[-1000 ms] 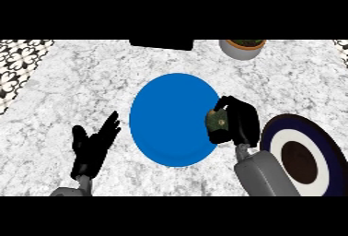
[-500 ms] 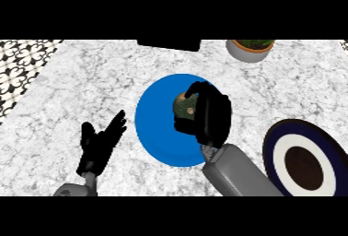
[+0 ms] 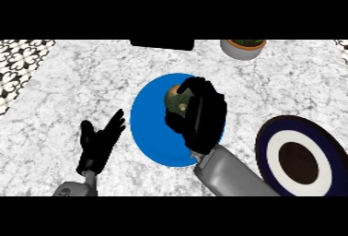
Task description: Pick the squash from the plate and place it in the plate
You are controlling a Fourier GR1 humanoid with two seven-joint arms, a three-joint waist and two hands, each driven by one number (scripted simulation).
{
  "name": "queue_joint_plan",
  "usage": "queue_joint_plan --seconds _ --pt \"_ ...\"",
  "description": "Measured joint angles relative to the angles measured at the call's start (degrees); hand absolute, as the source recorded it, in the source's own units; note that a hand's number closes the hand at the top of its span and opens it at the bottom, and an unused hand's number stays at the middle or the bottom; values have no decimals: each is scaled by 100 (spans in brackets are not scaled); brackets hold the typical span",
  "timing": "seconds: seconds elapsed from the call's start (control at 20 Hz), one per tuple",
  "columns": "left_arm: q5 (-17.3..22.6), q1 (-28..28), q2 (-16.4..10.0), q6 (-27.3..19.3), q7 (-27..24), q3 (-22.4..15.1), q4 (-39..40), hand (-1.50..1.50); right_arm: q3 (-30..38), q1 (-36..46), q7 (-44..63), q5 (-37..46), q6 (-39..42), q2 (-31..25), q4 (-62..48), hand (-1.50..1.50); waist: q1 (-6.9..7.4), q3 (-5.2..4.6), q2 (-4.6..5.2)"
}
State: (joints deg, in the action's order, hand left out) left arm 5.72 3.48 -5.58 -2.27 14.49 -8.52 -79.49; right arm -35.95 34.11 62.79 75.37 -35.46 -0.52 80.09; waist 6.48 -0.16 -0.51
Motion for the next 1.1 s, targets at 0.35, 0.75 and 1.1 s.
queue_joint_plan --seconds 0.35,0.75,1.1 --pt "11 -51 1 -82 -42 89 -26 0 29 -102 368 1001 -274 -16 -244 150 -181 11 21" --pt "63 -123 -35 -73 -60 170 -105 0 303 -274 652 1790 -711 -23 -637 150 -286 22 70" --pt "76 -144 -47 -45 -175 224 -78 0 694 -210 807 1800 -1081 -17 -1084 150 -328 24 102"
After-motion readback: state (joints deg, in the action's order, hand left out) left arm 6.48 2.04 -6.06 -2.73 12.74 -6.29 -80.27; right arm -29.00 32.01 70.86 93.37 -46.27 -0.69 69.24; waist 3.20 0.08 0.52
